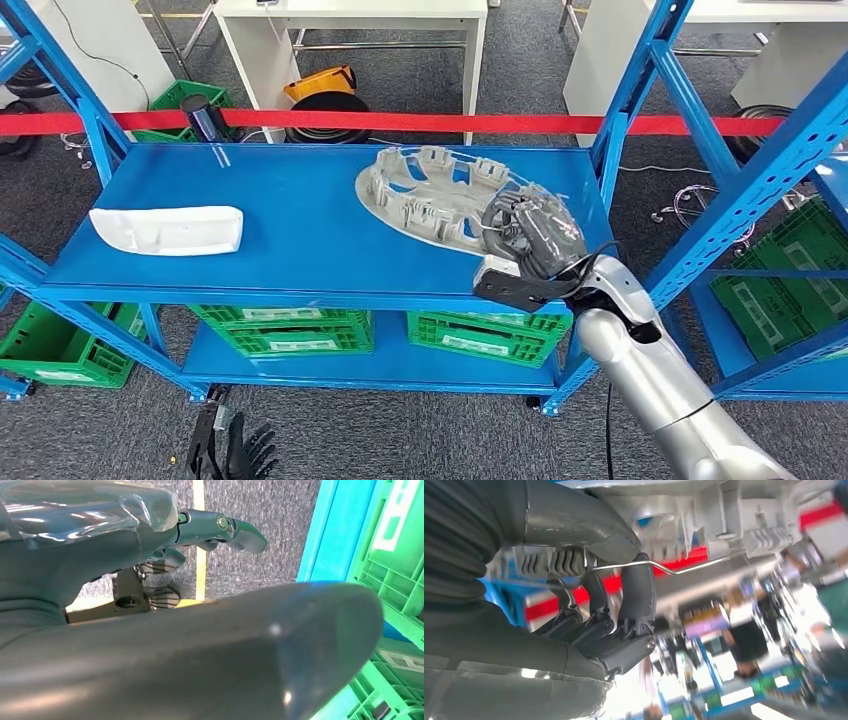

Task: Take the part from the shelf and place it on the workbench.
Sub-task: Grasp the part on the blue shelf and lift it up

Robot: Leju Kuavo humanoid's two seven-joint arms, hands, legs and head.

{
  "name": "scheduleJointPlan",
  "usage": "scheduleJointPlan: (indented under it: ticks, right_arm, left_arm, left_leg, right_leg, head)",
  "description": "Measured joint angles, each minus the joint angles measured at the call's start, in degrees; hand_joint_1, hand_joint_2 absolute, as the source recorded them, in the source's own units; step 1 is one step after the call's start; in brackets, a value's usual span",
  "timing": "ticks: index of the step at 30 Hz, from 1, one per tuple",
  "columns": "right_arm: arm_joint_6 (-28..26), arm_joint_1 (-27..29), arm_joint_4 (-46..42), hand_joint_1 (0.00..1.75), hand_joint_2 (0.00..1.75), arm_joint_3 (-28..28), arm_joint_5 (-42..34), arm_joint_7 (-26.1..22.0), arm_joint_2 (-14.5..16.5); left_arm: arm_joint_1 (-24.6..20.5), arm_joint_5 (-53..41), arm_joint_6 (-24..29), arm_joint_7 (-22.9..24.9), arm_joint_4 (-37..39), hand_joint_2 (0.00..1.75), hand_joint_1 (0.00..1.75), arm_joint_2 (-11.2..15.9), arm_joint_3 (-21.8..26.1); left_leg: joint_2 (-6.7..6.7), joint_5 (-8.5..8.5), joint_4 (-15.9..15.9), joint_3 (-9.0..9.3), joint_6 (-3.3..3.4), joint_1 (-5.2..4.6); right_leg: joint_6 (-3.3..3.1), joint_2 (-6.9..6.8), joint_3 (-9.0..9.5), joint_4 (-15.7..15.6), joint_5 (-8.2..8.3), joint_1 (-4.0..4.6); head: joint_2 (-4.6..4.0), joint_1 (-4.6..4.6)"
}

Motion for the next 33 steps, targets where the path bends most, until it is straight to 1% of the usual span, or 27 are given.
scheduleJointPlan:
  ticks: [1, 2, 4, 5, 6, 7, 8, 9, 10, 11, 13, 14, 15, 17, 18, 19, 20, 21, 22, 23, 25, 26, 27, 29, 31, 32, 33]
  right_arm:
    - [0.2, 0.1, 1.1, 1.75, 1.75, 0.3, -0.3, -0.1, -0.1]
    - [0.3, 0.2, 2.4, 1.75, 1.75, 0.6, -0.6, -0.1, -0.2]
    - [0.7, 0.4, 5.3, 1.75, 1.75, 1.3, -1.1, -0.2, -0.4]
    - [0.9, 0.8, 6.7, 1.75, 1.75, 1.6, -1.3, -0.2, -0.5]
    - [1.0, 1.1, 8.1, 1.75, 1.75, 2.0, -1.5, -0.2, -0.6]
    - [1.2, 1.3, 9.2, 1.75, 1.75, 2.4, -1.8, -0.2, -0.7]
    - [1.4, 1.5, 10.1, 1.75, 1.75, 2.6, -2.2, -0.2, -0.7]
    - [1.7, 1.5, 11.0, 1.75, 1.75, 2.8, -2.5, -0.2, -0.8]
    - [2.0, 1.5, 11.8, 1.75, 1.75, 3.0, -2.9, -0.2, -0.8]
    - [2.4, 1.5, 12.5, 1.75, 1.75, 3.1, -3.3, -0.1, -0.8]
    - [3.5, 1.5, 14.2, 1.75, 1.75, 3.3, -4.0, 0.0, -0.8]
    - [4.1, 1.5, 15.2, 1.66, 1.75, 3.4, -4.4, 0.0, -0.7]
    - [4.6, 1.4, 16.1, 1.48, 1.75, 3.4, -4.8, 0.0, -0.6]
    - [5.2, 1.2, 18.0, 0.61, 1.75, 3.4, -5.3, 0.0, -0.3]
    - [5.4, 1.0, 18.8, 0.26, 1.75, 3.5, -5.5, 0.0, -0.1]
    - [5.5, 0.8, 19.7, 0.00, 1.75, 3.5, -5.7, 0.1, 0.1]
    - [5.6, 0.5, 20.7, 0.00, 1.75, 3.5, -5.9, 0.2, 0.4]
    - [5.7, 0.2, 21.7, 0.00, 1.75, 3.5, -6.0, 0.3, 0.6]
    - [5.8, -0.1, 22.6, 0.00, 1.75, 3.5, -6.2, 0.4, 0.8]
    - [5.8, -0.4, 23.4, 0.00, 1.75, 3.5, -6.3, 0.4, 1.0]
    - [5.8, -0.9, 24.7, 0.00, 1.75, 3.5, -6.5, 0.5, 1.4]
    - [5.8, -1.2, 25.4, 0.00, 1.75, 3.5, -6.6, 0.6, 1.5]
    - [5.8, -1.5, 26.0, 0.00, 1.75, 3.5, -6.7, 0.6, 1.6]
    - [5.8, -1.9, 27.1, 0.00, 1.75, 3.4, -6.8, 0.6, 1.7]
    - [5.8, -2.2, 28.0, 0.00, 1.75, 3.3, -6.9, 0.7, 1.7]
    - [5.8, -2.3, 28.5, 0.00, 1.75, 3.2, -6.9, 0.7, 1.6]
    - [5.8, -2.3, 28.9, 0.00, 1.75, 3.2, -6.9, 0.7, 1.6]
  left_arm:
    - [-0.1, 0.1, 0.0, -0.2, 0.0, 0.00, 0.00, 0.0, 0.0]
    - [-0.2, 0.1, 0.1, -0.4, -0.1, 0.00, 0.00, -0.1, 0.0]
    - [-0.5, 0.1, 0.2, -0.7, -0.1, 0.00, 0.00, -0.3, 0.0]
    - [-0.5, 0.1, 0.2, -0.8, -0.1, 0.00, 0.00, -0.3, 0.0]
    - [-0.5, 0.1, 0.2, -0.8, -0.1, 0.00, 0.00, -0.4, 0.0]
    - [-0.5, 0.1, 0.2, -0.9, -0.1, 0.00, 0.00, -0.4, 0.0]
    - [-0.5, 0.1, 0.3, -1.0, -0.1, 0.00, 0.00, -0.5, 0.0]
    - [-0.6, 0.1, 0.3, -1.1, -0.1, 0.00, 0.00, -0.5, 0.0]
    - [-0.6, 0.0, 0.3, -1.2, -0.1, 0.00, 0.00, -0.6, 0.0]
    - [-0.7, -0.1, 0.3, -1.3, -0.1, 0.00, 0.00, -0.6, 0.0]
    - [-0.8, -0.4, 0.3, -1.5, -0.1, 0.00, 0.00, -0.6, 0.0]
    - [-0.9, -0.5, 0.3, -1.6, -0.1, 0.00, 0.00, -0.6, 0.0]
    - [-0.9, -0.6, 0.3, -1.7, -0.2, 0.00, 0.00, -0.6, 0.0]
    - [-1.1, -0.8, 0.3, -1.7, -0.3, 0.00, 0.00, -0.6, -0.1]
    - [-1.1, -0.9, 0.4, -1.8, -0.3, 0.00, 0.00, -0.5, -0.1]
    - [-1.2, -0.9, 0.5, -1.8, -0.3, 0.00, 0.00, -0.5, -0.1]
    - [-1.2, -0.9, 0.6, -1.8, -0.3, 0.00, 0.00, -0.4, -0.1]
    - [-1.2, -1.0, 0.6, -1.8, -0.3, 0.00, 0.00, -0.4, -0.1]
    - [-1.2, -1.0, 0.6, -1.8, -0.3, 0.00, 0.00, -0.4, -0.1]
    - [-1.2, -1.1, 0.6, -1.8, -0.3, 0.00, 0.00, -0.3, -0.1]
    - [-1.3, -1.2, 0.7, -1.8, -0.3, 0.00, 0.00, -0.2, -0.1]
    - [-1.4, -1.4, 0.7, -1.8, -0.3, 0.00, 0.00, -0.1, -0.1]
    - [-1.6, -1.5, 0.7, -1.8, -0.3, 0.00, 0.00, 0.0, -0.1]
    - [-1.7, -1.7, 0.7, -1.7, -0.3, 0.00, 0.00, 0.1, -0.1]
    - [-1.8, -1.9, 0.7, -1.7, -0.4, 0.00, 0.00, 0.1, -0.1]
    - [-1.8, -2.0, 0.7, -1.7, -0.4, 0.00, 0.00, 0.0, -0.1]
    - [-1.8, -2.1, 0.7, -1.7, -0.4, 0.00, 0.00, 0.0, -0.1]
  left_leg:
    - [0.01, 0.33, -0.5, 0.28, 0.19, 0.17]
    - [0.02, 0.61, -1.0, 0.53, 0.33, 0.35]
    - [-0.04, 0.77, -1.2, 0.57, 0.49, 0.36]
    - [-0.09, 0.76, -1.2, 0.54, 0.48, 0.36]
    - [-0.14, 0.75, -1.1, 0.52, 0.45, 0.37]
    - [-0.19, 0.72, -1.0, 0.50, 0.39, 0.39]
    - [-0.23, 0.63, -0.9, 0.51, 0.25, 0.43]
    - [-0.25, 0.47, -0.6, 0.49, 0.00, 0.46]
    - [-0.27, 0.27, -0.4, 0.40, -0.33, 0.38]
    - [-0.29, 0.07, -0.1, 0.29, -0.69, 0.30]
    - [-0.31, -0.09, 0.2, 0.11, -1.36, 0.24]
    - [-0.30, -0.12, 0.2, 0.08, -1.67, 0.35]
    - [-0.29, -0.32, 0.4, -0.10, -1.98, 0.48]
    - [-0.22, -2.26, 3.3, -1.48, -2.56, 0.64]
    - [-0.18, -3.99, 6.5, -2.95, -2.80, 0.69]
    - [-0.15, -5.85, 10.5, -4.74, -2.96, 0.70]
    - [-0.14, -7.27, 14.3, -6.55, -3.07, 0.71]
    - [-0.14, -7.77, 16.7, -7.71, -3.06, 0.71]
    - [-0.13, -7.26, 16.9, -7.88, -2.95, 0.71]
    - [-0.13, -5.77, 14.8, -6.87, -2.71, 0.69]
    - [-0.12, -2.31, 6.7, -2.66, -1.94, 0.53]
    - [-0.09, -1.33, 3.4, -0.94, -1.60, 0.38]
    - [-0.05, -1.00, 1.4, 0.08, -1.35, 0.21]
    - [0.02, -1.08, 0.6, 0.39, -0.99, -0.06]
    - [0.17, -0.46, -0.2, 1.04, -0.39, 0.18]
    - [0.25, -0.09, -0.7, 1.33, -0.08, 0.35]
    - [0.33, 0.20, -1.0, 1.52, 0.12, 0.50]
  right_leg:
    - [0.11, -0.02, -0.55, 1.1, -0.61, 0.01]
    - [0.08, -0.04, -1.72, 3.5, -1.72, -0.05]
    - [0.03, -0.05, -5.30, 10.9, -4.58, -0.41]
    - [0.21, -0.05, -6.94, 14.2, -5.58, -0.60]
    - [0.61, -0.06, -7.70, 15.7, -5.82, -0.80]
    - [1.18, -0.08, -7.32, 14.8, -5.22, -1.00]
    - [1.83, -0.12, -5.71, 11.7, -3.86, -1.19]
    - [2.34, -0.22, -3.48, 7.2, -2.39, -1.36]
    - [2.52, -0.28, -1.45, 3.5, -1.21, -1.33]
    - [2.33, -0.31, -0.03, 1.0, -0.46, -1.26]
    - [1.41, -0.23, 0.57, 0.0, -0.25, -0.88]
    - [0.94, -0.19, 0.52, 0.0, -0.17, -0.93]
    - [0.61, -0.17, 0.54, -0.1, -0.12, -1.00]
    - [-0.09, -0.17, 0.67, -0.3, 0.01, -1.27]
    - [-0.36, -0.16, 0.72, -0.3, 0.00, -1.26]
    - [-0.57, -0.16, 0.74, -0.3, -0.02, -1.19]
    - [-0.67, -0.15, 0.76, -0.3, -0.03, -1.08]
    - [-0.74, -0.12, 0.81, -0.2, -0.04, -0.97]
    - [-0.76, -0.07, 0.89, -0.2, -0.06, -0.87]
    - [-0.77, 0.01, 1.02, -0.2, -0.07, -0.77]
    - [-0.75, 0.20, 1.25, -0.3, -0.08, -0.56]
    - [-0.67, 0.27, 1.25, -0.3, -0.09, -0.41]
    - [-0.53, 0.32, 1.21, -0.3, -0.07, -0.30]
    - [-0.07, 0.35, 1.21, -0.5, 0.06, -0.21]
    - [0.33, 0.31, 0.98, 0.0, -0.24, -0.23]
    - [0.34, 0.29, 0.27, 1.5, -1.08, -0.22]
    - [0.22, 0.26, -1.05, 4.3, -2.43, -0.28]
  head:
    - [0.00, 0.02]
    - [0.00, 0.04]
    - [0.00, 0.06]
    - [0.00, 0.05]
    - [0.00, 0.05]
    - [0.00, 0.05]
    - [0.00, 0.05]
    - [0.00, 0.07]
    - [0.00, 0.06]
    - [0.00, 0.03]
    - [0.00, -0.02]
    - [0.00, -0.03]
    - [0.00, -0.02]
    - [0.00, -0.04]
    - [0.00, -0.05]
    - [0.00, -0.06]
    - [0.00, -0.05]
    - [0.00, -0.05]
    - [0.00, -0.06]
    - [0.00, -0.06]
    - [0.00, -0.04]
    - [0.00, -0.02]
    - [0.00, -0.02]
    - [0.00, -0.03]
    - [0.00, 0.01]
    - [0.00, 0.03]
    - [0.00, 0.05]
